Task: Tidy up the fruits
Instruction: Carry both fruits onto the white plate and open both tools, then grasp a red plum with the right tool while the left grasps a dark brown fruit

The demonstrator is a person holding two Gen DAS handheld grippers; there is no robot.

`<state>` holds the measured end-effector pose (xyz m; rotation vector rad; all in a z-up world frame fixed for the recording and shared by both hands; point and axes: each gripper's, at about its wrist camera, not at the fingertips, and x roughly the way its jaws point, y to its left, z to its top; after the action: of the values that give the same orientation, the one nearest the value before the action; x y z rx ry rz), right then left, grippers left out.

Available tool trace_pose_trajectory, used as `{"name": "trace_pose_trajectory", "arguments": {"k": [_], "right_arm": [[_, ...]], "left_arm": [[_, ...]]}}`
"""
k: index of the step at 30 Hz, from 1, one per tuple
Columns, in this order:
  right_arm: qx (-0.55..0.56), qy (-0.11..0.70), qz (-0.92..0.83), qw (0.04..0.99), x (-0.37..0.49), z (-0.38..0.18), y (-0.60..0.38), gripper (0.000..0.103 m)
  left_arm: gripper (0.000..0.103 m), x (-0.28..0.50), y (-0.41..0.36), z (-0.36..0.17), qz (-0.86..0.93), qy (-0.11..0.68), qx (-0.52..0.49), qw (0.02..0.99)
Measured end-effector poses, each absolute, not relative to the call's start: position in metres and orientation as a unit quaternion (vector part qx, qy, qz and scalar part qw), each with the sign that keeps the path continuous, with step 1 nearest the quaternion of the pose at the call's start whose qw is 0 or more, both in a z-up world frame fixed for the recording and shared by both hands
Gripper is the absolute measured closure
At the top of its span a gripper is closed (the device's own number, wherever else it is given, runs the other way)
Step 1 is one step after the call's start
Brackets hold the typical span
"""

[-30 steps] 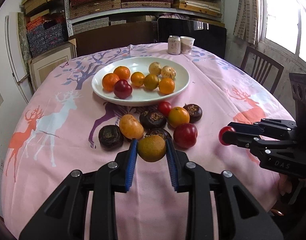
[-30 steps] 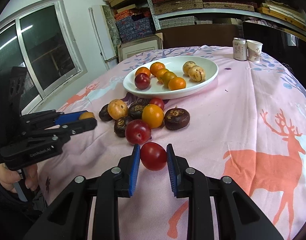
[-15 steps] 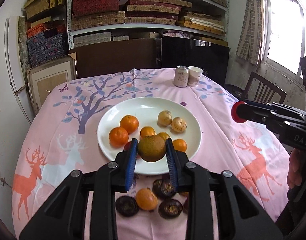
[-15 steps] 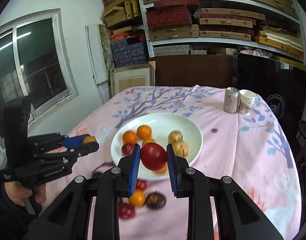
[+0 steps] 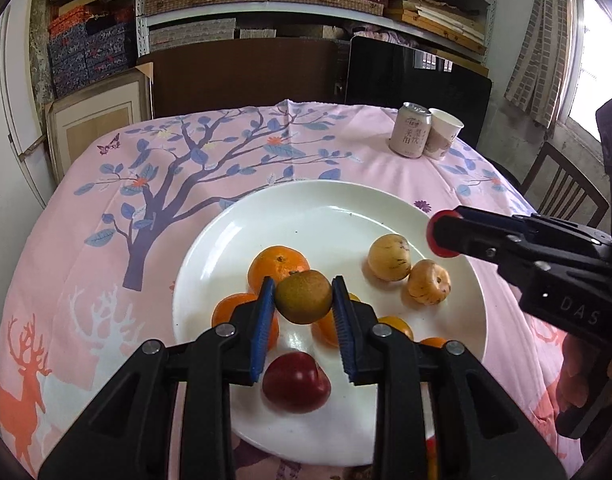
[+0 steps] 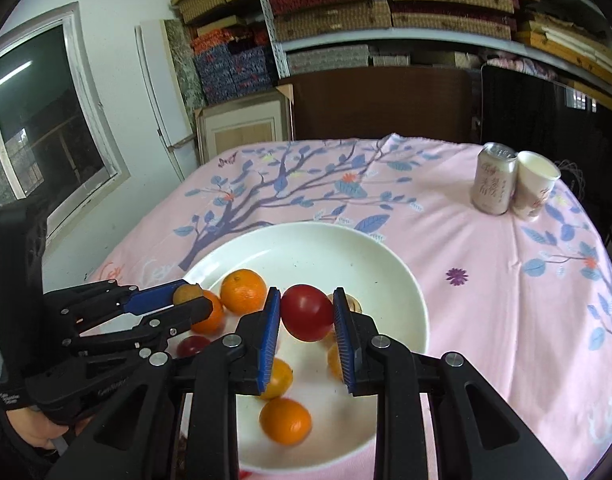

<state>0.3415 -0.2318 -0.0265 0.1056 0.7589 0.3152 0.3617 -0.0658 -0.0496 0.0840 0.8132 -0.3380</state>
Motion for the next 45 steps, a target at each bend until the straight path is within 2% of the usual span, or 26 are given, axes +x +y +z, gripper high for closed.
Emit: {"name": "trace_pose_trajectory", "arguments": {"k": [2, 4, 5, 6, 7, 15, 19, 21, 25, 29, 40, 42, 44, 45], "right_arm": [[0.046, 0.373, 0.158, 0.913, 0.353, -0.033, -0.224, 0.076], [0.039, 0.375, 0.165, 0.911, 0.361, -0.036, -0.217, 0.074], [0.035, 0.374, 0.167, 0.912, 0.363, -0.037, -0.214, 0.073], [0.033, 0.37, 0.165, 0.914, 0.363, -0.036, -0.213, 0.064], [0.032, 0.365, 0.164, 0.916, 0.363, -0.035, -0.212, 0.059], [0.055, 0.361, 0.158, 0.917, 0.322, -0.027, -0.231, 0.059], [0.045, 0.367, 0.167, 0.914, 0.269, -0.027, -0.235, 0.058], [0.03, 0.371, 0.171, 0.912, 0.234, -0.03, -0.233, 0.057], [0.025, 0.379, 0.192, 0.905, 0.17, -0.044, -0.228, 0.043], [0.012, 0.396, 0.211, 0.894, 0.133, -0.066, -0.208, 0.043], [-0.021, 0.426, 0.19, 0.884, 0.15, -0.087, -0.169, 0.045], [-0.013, 0.431, 0.186, 0.883, 0.155, -0.088, -0.171, 0.05], [-0.001, 0.435, 0.185, 0.881, 0.158, -0.089, -0.175, 0.063], [0.007, 0.436, 0.189, 0.88, 0.159, -0.09, -0.177, 0.064]], "left_arm": [[0.072, 0.368, -0.07, -0.056, -0.162, 0.399, 0.046, 0.901], [0.048, 0.37, -0.069, -0.059, -0.154, 0.397, 0.046, 0.904], [0.041, 0.37, -0.068, -0.059, -0.146, 0.392, 0.045, 0.907], [0.035, 0.37, -0.066, -0.057, -0.142, 0.387, 0.042, 0.91], [0.035, 0.369, -0.063, -0.055, -0.14, 0.385, 0.039, 0.912], [0.035, 0.336, -0.042, -0.042, -0.129, 0.381, 0.031, 0.915], [0.017, 0.285, -0.032, -0.034, -0.127, 0.357, 0.049, 0.924], [0.016, 0.256, -0.027, -0.032, -0.132, 0.345, 0.063, 0.927], [0.007, 0.202, -0.013, -0.031, -0.131, 0.322, 0.074, 0.935], [0.005, 0.168, 0.002, -0.043, -0.133, 0.329, 0.05, 0.933], [0.005, 0.137, 0.016, -0.067, -0.124, 0.357, 0.047, 0.925], [0.005, 0.137, 0.015, -0.069, -0.126, 0.359, 0.047, 0.924], [0.005, 0.138, 0.011, -0.07, -0.128, 0.362, 0.05, 0.922], [0.005, 0.14, 0.008, -0.071, -0.13, 0.363, 0.051, 0.921]]}}
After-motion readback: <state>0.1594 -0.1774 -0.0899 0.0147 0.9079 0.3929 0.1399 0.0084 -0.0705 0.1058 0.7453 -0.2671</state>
